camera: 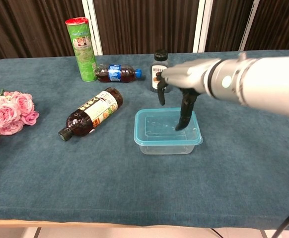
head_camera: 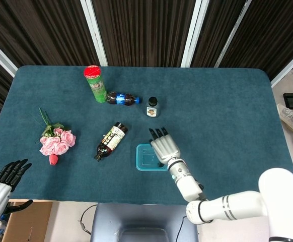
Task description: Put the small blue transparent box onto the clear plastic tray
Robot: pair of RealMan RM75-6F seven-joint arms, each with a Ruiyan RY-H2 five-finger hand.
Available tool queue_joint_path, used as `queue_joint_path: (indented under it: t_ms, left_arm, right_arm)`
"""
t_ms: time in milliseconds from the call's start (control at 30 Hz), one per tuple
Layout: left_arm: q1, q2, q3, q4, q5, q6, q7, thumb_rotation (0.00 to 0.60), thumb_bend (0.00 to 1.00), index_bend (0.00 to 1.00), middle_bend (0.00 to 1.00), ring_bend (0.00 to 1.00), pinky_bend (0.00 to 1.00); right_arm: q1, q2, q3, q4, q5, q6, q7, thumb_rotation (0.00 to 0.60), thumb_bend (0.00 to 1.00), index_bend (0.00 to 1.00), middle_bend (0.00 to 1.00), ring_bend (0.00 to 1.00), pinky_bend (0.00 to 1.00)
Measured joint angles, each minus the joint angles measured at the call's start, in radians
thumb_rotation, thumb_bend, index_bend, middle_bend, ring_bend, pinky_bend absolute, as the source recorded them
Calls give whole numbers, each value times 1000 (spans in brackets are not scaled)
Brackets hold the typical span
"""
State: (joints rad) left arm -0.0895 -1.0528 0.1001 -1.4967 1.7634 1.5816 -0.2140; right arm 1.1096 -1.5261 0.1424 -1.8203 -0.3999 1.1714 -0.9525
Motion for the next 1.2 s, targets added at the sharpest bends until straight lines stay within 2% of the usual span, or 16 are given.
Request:
queue_joint_path:
  t_ms: [133,300,567,1067,1200]
  left_arm:
    - [-3,-2,0,-3,0,-7,8,600,443,0,15,16,100]
    - [-5,-4,0,-4,0,-12,14,600,443,0,14,16,100]
    - [-6,-3,0,-1,-2,-12,6,600,443,0,15,15,100]
    - [-4,-1,2,1,0,-8,0,600,445,0,14,16,100]
    - [-4,-1,1,2,-2,-8,-2,600,443,0,14,16,100]
  right_arm:
    - [-12,53,-1,-37,0,7,3,600,25,470,108,0,87]
    - [-21,68,-20,-24,9,-17,8,600,50,473,106,0,87]
    - [-22,32,-37,33,10,-53,21,600,133,492,106,0,86]
    - [-24,-4,-55,79,12,-65,22,600,137,499,106,0,87]
    - [-25,-10,-56,89,12,-74,25,600,186,494,106,0,87]
